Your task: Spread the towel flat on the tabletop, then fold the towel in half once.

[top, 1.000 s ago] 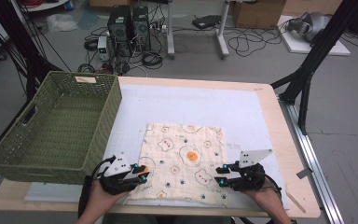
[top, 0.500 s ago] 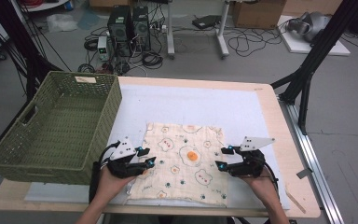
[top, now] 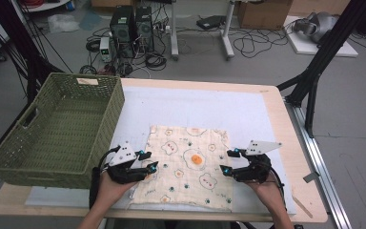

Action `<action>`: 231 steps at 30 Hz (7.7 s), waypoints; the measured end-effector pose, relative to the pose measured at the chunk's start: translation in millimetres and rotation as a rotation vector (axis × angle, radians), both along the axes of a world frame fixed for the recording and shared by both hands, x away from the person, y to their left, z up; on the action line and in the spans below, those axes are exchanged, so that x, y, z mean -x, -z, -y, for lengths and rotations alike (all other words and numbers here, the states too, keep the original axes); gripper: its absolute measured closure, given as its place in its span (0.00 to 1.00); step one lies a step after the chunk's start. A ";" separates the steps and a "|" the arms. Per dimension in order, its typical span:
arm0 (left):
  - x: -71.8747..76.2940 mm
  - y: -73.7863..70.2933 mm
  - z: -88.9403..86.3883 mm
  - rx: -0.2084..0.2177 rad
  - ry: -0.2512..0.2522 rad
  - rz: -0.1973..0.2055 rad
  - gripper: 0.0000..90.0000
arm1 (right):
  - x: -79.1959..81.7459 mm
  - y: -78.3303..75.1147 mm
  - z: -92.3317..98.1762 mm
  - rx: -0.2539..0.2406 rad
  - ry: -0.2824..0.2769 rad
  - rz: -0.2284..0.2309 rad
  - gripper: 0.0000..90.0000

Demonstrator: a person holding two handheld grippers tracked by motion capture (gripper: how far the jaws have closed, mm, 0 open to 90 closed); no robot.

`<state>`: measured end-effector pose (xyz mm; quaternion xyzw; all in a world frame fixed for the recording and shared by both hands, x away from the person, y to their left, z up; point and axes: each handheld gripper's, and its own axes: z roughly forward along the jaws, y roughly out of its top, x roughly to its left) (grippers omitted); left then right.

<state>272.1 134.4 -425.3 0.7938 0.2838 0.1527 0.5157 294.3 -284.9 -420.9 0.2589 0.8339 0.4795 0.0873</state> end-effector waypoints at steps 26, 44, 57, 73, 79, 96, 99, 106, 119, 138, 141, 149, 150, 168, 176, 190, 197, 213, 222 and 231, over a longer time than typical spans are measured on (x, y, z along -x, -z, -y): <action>-2.9 1.8 -0.4 -0.014 0.001 0.001 0.59 | 0.5 1.3 -1.9 0.008 0.019 0.004 0.33; -8.8 -0.6 2.1 -0.018 0.001 0.005 0.59 | -17.2 -0.3 -6.7 0.031 0.004 -0.009 0.34; -32.6 -5.8 5.4 0.000 -0.037 0.000 0.60 | -42.2 -2.3 -13.5 0.045 -0.012 -0.043 0.36; -101.3 6.1 6.3 -0.029 -0.222 -0.072 0.71 | -93.0 -3.5 -5.0 0.082 0.094 -0.046 0.50; -110.2 21.1 11.8 -0.096 -0.264 -0.106 0.70 | -101.3 8.7 -7.3 0.119 0.130 -0.062 0.56; -110.1 23.0 12.3 -0.171 -0.277 -0.126 0.97 | -106.2 23.7 -4.3 0.127 0.156 -0.142 0.98; -106.1 16.3 9.5 -0.136 -0.280 -0.110 0.97 | -101.6 15.4 -1.1 0.112 0.144 -0.124 0.98; -85.9 -6.6 6.9 -0.101 -0.251 -0.031 0.97 | -79.3 -10.8 6.4 0.025 0.111 -0.055 0.98; -30.3 -11.5 -5.6 -0.073 -0.195 0.041 0.97 | -14.1 -16.8 8.7 -0.003 0.014 -0.038 0.98; -3.6 0.9 -17.5 -0.061 -0.126 -0.061 0.69 | 14.5 -4.7 12.9 0.004 0.002 -0.087 0.72; -11.8 0.1 -15.5 -0.056 -0.134 -0.082 0.59 | 8.4 -8.2 9.6 -0.006 0.006 -0.074 0.65; -27.6 9.0 -6.3 -0.057 -0.098 -0.156 0.56 | -9.5 6.0 -1.2 0.030 -0.024 -0.153 0.62; -27.3 9.5 -4.9 -0.060 -0.083 -0.155 0.62 | -9.5 7.1 -2.1 0.024 -0.041 -0.161 0.66; 19.0 -0.9 -24.5 -0.039 0.004 -0.074 0.92 | 27.2 -7.3 -7.3 0.017 -0.146 -0.082 0.92; 39.2 -2.7 -29.4 -0.043 0.065 -0.092 0.76 | 48.3 -3.2 -9.5 0.033 -0.194 -0.102 0.76; 28.7 8.0 -16.9 -0.122 0.097 -0.143 0.70 | 43.7 5.3 -18.3 0.063 -0.218 -0.134 0.70; 26.2 21.0 -13.2 -0.177 0.160 -0.193 0.94 | 42.9 22.4 -27.4 0.159 -0.238 -0.150 0.84; 38.3 -0.1 -21.3 -0.107 0.158 -0.122 0.99 | 48.7 -6.4 -14.5 0.082 -0.229 -0.048 0.95; 34.1 19.8 -13.5 -0.167 0.185 -0.199 0.79 | 49.9 16.5 -34.4 0.138 -0.304 -0.128 0.77; 30.6 16.9 -15.3 -0.137 0.175 -0.179 0.99 | 45.6 19.7 -41.4 0.167 -0.315 -0.137 0.98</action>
